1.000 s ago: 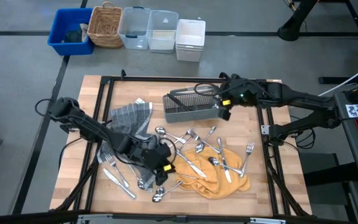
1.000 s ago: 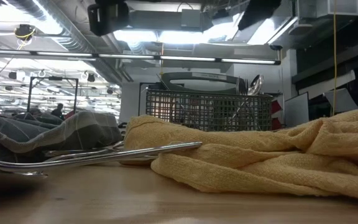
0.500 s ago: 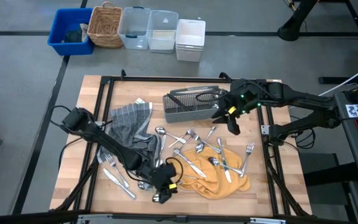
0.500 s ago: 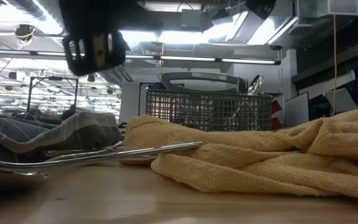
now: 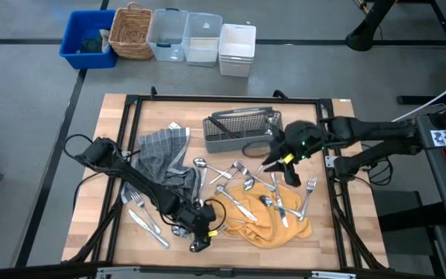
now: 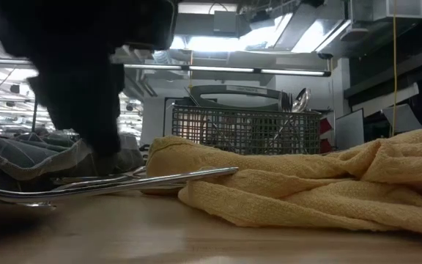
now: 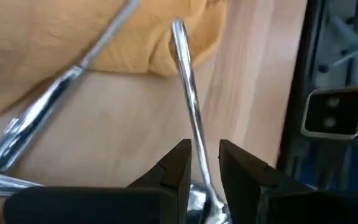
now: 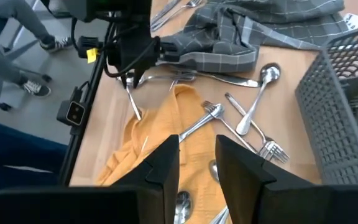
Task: Sort silverware
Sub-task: Put the silver spoon into the gray utensil holder
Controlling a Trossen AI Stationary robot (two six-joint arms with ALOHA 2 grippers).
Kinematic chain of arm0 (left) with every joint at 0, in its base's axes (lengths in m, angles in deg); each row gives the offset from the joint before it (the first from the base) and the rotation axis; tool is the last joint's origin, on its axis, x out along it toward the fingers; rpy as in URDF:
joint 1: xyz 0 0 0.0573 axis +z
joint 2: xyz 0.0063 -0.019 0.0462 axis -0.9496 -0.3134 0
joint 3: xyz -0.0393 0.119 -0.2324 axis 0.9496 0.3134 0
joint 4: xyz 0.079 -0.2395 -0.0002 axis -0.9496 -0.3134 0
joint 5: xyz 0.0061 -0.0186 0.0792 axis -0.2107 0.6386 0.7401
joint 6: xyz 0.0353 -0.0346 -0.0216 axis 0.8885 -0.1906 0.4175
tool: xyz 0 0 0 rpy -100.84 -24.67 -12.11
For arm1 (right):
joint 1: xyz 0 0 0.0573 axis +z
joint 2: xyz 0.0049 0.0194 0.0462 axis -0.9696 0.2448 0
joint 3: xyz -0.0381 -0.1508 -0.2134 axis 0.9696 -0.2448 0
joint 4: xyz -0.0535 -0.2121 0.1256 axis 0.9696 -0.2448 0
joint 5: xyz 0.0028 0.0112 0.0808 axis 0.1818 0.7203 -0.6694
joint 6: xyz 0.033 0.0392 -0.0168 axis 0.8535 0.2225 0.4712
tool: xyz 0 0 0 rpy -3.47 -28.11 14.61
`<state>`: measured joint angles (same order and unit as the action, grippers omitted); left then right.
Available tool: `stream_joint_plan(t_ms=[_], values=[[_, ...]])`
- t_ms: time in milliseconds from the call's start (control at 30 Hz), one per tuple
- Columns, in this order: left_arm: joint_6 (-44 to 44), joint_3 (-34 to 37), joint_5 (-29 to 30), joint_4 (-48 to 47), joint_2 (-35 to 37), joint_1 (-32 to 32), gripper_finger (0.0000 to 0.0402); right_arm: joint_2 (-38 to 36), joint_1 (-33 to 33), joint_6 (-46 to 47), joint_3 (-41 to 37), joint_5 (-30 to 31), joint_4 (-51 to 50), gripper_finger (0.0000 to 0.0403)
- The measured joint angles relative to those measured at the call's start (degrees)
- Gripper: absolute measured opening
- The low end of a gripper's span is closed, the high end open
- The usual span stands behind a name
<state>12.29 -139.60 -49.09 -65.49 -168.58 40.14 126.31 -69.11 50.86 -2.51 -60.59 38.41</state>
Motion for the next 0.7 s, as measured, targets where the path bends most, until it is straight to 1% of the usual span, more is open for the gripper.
stream_joint_plan(t_ms=[133, 333, 467, 700], values=[[2.77, 0.0, -0.06, 0.15, -0.81, -0.25, 0.0072, 1.63, 3.77, 1.7, 0.0, 2.65, 0.42, 0.0105], [5.43, 0.0, 0.24, -0.11, -1.06, -0.01, 0.0072, 4.4, 7.47, 2.45, 0.0, 6.1, 0.61, 0.0105], [5.78, 0.0, 0.24, -0.19, -1.06, -0.01, 0.0073, 6.73, 8.82, 3.5, 0.0, 7.0, 0.63, 0.0105], [5.81, 0.0, 0.2, -0.13, -1.06, -0.23, 0.0073, 10.54, 8.73, 5.5, 0.0, 6.99, 0.86, 0.0105]])
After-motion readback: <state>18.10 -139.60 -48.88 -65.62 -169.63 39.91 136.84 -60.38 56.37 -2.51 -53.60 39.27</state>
